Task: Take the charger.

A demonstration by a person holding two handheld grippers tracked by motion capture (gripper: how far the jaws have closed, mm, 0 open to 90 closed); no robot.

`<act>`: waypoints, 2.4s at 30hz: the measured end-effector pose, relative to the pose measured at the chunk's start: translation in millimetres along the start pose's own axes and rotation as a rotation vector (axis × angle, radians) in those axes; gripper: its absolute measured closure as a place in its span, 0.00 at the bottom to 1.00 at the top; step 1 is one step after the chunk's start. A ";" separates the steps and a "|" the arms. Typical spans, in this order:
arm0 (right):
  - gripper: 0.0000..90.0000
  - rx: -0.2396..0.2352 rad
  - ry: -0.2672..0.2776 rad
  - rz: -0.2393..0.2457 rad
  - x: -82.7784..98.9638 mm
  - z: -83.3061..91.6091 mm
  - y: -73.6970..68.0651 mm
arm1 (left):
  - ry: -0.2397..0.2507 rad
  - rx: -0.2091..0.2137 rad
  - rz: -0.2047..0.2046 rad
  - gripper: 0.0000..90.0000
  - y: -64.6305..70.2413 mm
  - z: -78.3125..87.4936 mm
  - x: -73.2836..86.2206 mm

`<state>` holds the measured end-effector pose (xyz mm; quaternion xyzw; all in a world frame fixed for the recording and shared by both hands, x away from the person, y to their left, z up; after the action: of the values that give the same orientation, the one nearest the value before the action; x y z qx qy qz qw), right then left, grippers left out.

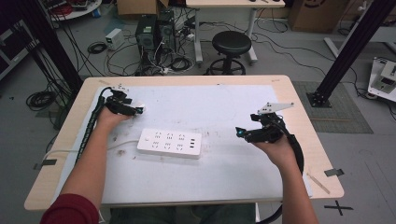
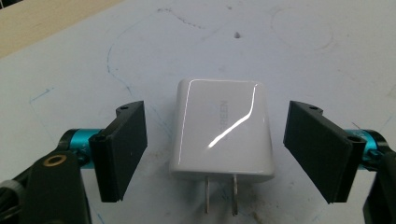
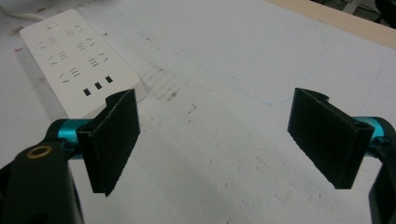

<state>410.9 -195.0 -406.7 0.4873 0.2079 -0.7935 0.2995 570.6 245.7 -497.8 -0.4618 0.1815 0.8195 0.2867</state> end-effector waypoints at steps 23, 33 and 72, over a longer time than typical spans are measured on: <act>0.19 -0.004 -0.001 0.000 0.0 -0.7 0.2 | -0.035 -0.005 -0.033 0.39 2.2 -6.6 7.1; 0.19 -0.004 -0.002 -0.004 0.7 -1.6 1.1 | -0.036 0.005 -0.052 0.47 3.5 -6.0 6.2; 0.19 -0.080 0.038 0.044 -11.0 9.4 -22.7 | 0.107 0.106 -0.267 0.47 103.3 114.8 -59.2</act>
<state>393.2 -181.2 -391.9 0.4942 0.2344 -0.7685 0.3319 454.0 212.8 -385.2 -0.5089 0.1768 0.7377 0.4070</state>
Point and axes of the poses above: each handheld gripper's, and its own axes: z roughly backward along the jaws, x roughly out of its underside, y roughly to its right, the point moved 9 cm from there along -z, roughly forward along the jaws, and after that the axes turned 12 degrees about y, right-handed, at the moved point
